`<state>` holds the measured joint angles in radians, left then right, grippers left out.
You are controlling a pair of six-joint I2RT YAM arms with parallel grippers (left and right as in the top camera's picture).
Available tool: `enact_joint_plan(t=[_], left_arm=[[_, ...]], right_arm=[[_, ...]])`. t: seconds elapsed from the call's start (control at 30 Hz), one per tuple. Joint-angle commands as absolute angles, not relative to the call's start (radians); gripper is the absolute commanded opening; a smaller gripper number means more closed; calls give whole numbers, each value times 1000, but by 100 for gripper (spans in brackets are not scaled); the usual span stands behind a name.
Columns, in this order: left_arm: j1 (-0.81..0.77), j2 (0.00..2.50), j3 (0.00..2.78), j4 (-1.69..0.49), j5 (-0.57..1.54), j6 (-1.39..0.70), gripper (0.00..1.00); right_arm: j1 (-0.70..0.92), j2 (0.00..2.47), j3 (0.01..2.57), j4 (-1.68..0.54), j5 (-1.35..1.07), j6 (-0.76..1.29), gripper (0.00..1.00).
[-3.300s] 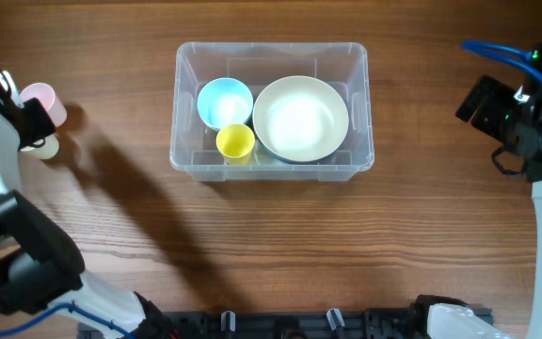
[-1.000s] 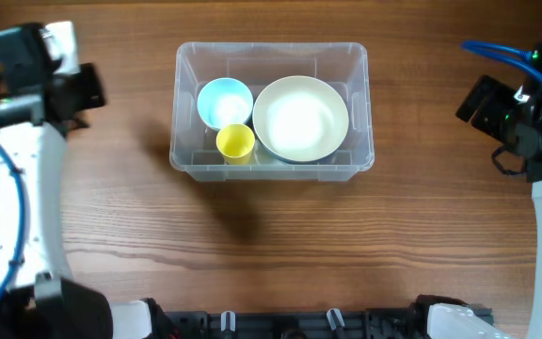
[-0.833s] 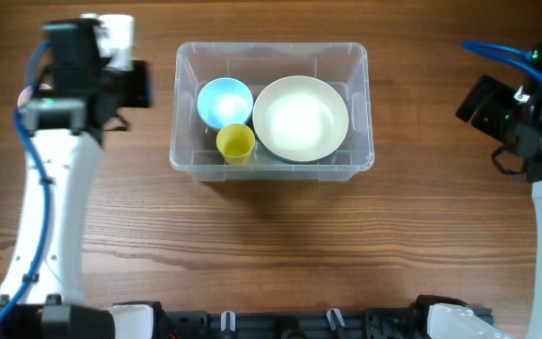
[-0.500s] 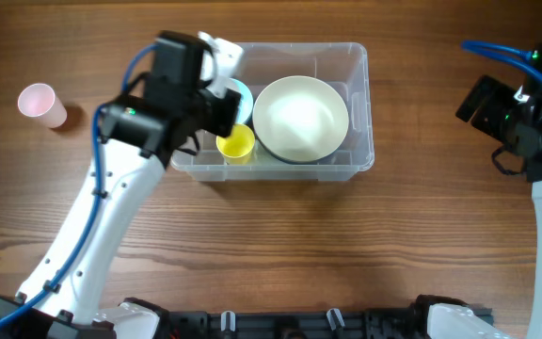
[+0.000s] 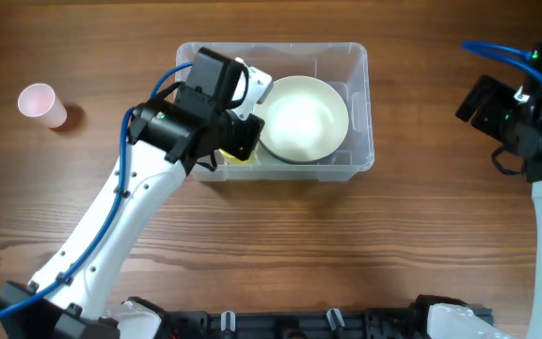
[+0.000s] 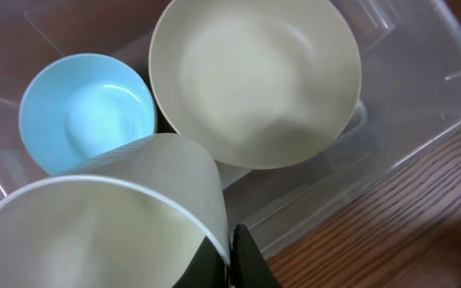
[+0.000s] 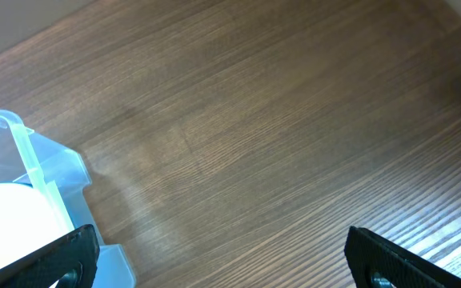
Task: Pack container
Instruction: 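Lower the pale green cup into the yellow cup in the box, release, then move the left gripper back over the pink cup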
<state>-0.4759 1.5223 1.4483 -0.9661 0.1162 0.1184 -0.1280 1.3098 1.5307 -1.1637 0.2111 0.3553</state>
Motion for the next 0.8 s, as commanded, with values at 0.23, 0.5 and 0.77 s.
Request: enact_joint_plan(t=[0.23,0.5,0.77], left_arm=[[-480,1649,1439,-969,24,116,4],[-480,1672,1439,-970,25,115,4],[-480,1672,1439,-971,25,116,45]], right_arm=[[-131,1319,1549,-1161,228,367,100],[-131,1319,1549,-1161,228,367,100],[-131,1319,1549,-1161,228,367,100]])
